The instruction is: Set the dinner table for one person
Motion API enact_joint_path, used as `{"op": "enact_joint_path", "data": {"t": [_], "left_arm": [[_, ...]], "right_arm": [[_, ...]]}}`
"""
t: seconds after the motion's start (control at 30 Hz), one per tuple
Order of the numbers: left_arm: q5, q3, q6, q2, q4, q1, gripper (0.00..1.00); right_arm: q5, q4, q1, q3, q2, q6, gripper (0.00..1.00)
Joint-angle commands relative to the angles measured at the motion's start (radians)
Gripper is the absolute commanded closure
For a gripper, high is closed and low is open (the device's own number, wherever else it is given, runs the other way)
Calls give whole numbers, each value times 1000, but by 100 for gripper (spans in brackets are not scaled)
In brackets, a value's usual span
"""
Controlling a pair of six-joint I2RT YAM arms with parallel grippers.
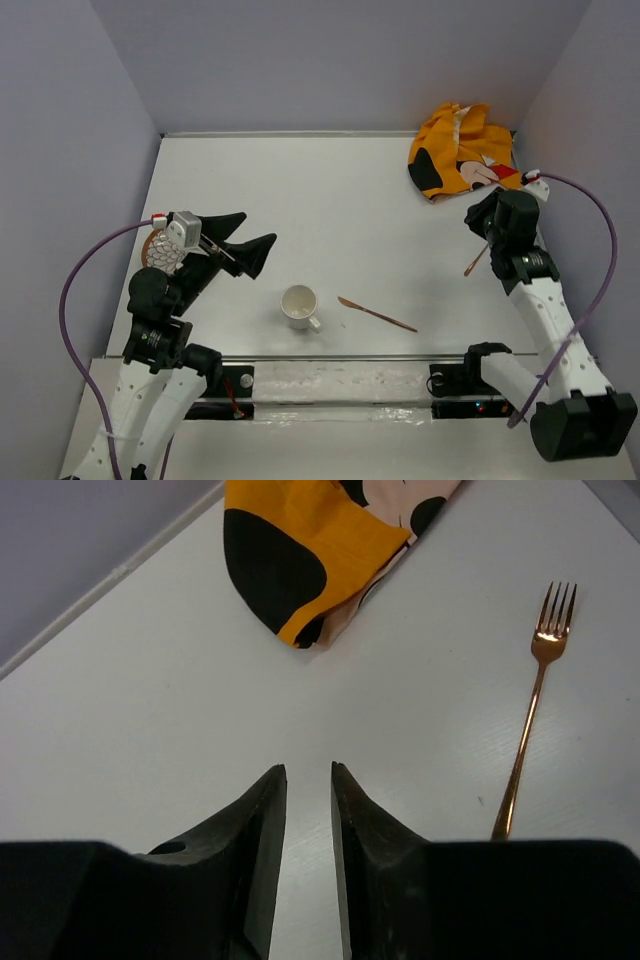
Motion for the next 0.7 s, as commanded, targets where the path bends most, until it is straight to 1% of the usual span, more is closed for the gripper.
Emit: {"op": "enact_joint_path", "data": {"t": [0.0,0.03,0.07,0.1,0.13,0.17,0.2,0.23,0.27,0.3,0.33,0.47,0.6,0.67], "left_arm": [[11,23,3,-13,36,-8,1],[8,23,3,-14,33,-11,1],[5,23,5,-14,31,-15,1],[2,24,5,-14,30,-18,1],[-1,26,6,-11,26,-27,1],[-3,26,8,-13,25,-30,1],[-12,27,9,-13,23,-34,1],[-18,27,11,-11,19,-39,1],[-26,29,15,-11,11,-45,1],[-26,30,16,-9,10,-48,1],[-35,32,20,-9,5,-53,1],[-49,35,29,-11,-7,-70,1],[-55,38,35,-5,-12,-82,1],[-58,38,37,-2,-13,-85,1]], "right_arm": [[119,266,-6,0,163,40,76],[130,290,-6,4,233,49,78],[131,313,-6,9,269,54,78],[125,348,-6,26,304,55,77],[124,369,-6,36,379,58,74],[122,390,-17,50,416,67,70],[118,395,-17,85,450,74,61],[118,415,-17,99,482,81,57],[116,427,-29,110,543,97,49],[110,438,-29,122,544,104,48],[96,453,-40,147,598,110,45],[93,481,-61,205,714,133,47],[72,481,-89,271,833,155,55],[66,482,-89,300,872,175,57]]}}
